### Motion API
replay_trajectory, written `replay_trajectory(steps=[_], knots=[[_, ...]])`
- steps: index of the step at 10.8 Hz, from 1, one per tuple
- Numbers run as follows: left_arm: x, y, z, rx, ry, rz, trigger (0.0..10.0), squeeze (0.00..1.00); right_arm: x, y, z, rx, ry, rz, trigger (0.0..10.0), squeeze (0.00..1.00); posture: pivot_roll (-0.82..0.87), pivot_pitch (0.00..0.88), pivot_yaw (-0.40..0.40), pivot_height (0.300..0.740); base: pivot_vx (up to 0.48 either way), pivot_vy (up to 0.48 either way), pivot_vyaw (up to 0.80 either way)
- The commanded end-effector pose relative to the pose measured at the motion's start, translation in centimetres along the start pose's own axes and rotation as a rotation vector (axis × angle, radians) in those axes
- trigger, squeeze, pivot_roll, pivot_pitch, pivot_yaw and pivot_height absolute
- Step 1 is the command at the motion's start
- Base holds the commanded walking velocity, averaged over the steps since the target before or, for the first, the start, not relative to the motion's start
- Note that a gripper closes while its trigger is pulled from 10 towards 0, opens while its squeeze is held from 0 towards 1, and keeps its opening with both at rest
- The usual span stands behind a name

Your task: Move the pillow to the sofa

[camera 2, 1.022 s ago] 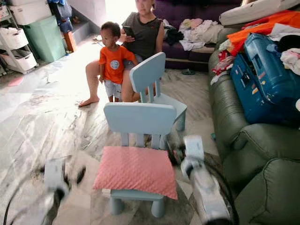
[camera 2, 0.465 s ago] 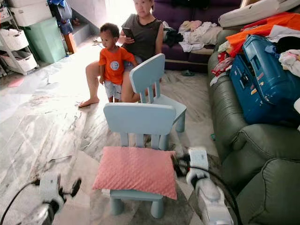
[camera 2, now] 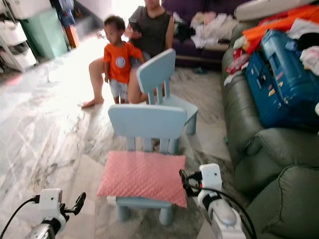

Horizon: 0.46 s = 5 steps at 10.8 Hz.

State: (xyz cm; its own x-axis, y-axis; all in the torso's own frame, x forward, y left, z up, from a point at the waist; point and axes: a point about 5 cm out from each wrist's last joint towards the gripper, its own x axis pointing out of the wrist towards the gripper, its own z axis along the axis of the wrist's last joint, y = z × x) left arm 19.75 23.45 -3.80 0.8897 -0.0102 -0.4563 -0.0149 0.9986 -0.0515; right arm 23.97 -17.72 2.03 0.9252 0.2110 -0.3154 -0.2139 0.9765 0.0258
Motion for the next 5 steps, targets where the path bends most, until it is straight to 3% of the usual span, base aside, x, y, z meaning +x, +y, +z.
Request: replay_trajectory(steps=[1,5], knots=[[-0.1,0.0,0.3,0.000,-0.021,-0.003,10.0,0.00,-0.3,-0.1,0.1,-0.001,0.006,0.006,10.0,0.00,-0.03,0.150,-0.011,0.740,0.000,0.000,0.00],[-1.1,-0.4,0.6,0.004,-0.040,-0.014,10.0,0.00,-1.7,0.2,-0.2,0.008,0.043,0.018,10.0,0.00,-0.04,0.185,-0.020,0.740,0.000,0.000,0.00]])
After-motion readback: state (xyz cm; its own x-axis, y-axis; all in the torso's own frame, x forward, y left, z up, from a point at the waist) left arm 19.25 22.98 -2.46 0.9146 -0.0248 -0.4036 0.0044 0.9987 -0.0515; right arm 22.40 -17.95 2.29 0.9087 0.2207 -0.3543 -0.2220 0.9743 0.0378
